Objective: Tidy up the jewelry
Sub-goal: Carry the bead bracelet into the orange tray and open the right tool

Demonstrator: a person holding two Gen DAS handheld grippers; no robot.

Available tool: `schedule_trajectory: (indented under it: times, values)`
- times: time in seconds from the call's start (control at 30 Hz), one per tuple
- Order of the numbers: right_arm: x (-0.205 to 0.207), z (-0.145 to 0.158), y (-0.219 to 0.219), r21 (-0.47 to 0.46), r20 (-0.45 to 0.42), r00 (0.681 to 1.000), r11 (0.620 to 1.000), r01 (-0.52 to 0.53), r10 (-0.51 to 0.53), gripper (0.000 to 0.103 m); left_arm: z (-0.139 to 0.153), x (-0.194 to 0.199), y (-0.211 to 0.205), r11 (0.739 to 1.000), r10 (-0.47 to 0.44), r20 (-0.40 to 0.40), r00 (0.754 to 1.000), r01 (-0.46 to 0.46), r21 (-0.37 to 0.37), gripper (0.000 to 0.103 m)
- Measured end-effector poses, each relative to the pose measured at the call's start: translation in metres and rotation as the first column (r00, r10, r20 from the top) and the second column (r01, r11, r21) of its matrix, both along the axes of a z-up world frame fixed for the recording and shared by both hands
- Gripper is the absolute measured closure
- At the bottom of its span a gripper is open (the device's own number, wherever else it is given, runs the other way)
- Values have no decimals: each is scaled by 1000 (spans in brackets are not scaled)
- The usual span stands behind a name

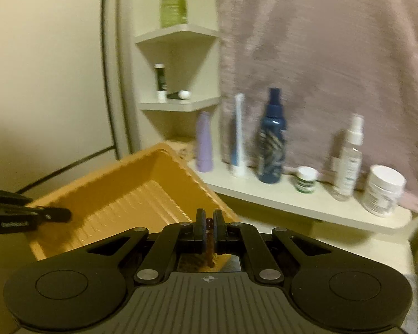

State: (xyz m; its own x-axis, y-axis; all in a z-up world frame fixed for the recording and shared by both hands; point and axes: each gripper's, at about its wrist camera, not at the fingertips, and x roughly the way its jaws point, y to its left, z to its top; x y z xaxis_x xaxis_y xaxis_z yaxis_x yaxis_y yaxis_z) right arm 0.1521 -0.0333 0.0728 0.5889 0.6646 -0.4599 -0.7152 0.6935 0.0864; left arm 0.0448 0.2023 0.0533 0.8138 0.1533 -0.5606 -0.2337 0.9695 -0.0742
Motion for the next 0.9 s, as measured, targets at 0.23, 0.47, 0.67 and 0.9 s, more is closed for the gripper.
schedule_trajectory:
  times: [0.23,0.47,0.67,0.9]
  values:
    - [-3,4,32,-10,0,998,998,-66,66,99,-7,-1,16,998,-1,-11,1000,0,-56,94]
    - [-7,5,57,-32,-2,994,994,-105,105,99,-14,-4,30,994,-8,-10,1000,7,-111,94]
    - [-6,-1,75,-56,-29,992,990,-126,125,99,-23,-5,43,988,-7,-20,1000,4,-154,93]
    - [-1,-14,98,-80,-88,987,987,-142,135,99,-35,-5,55,985,5,-48,999,-13,-174,93]
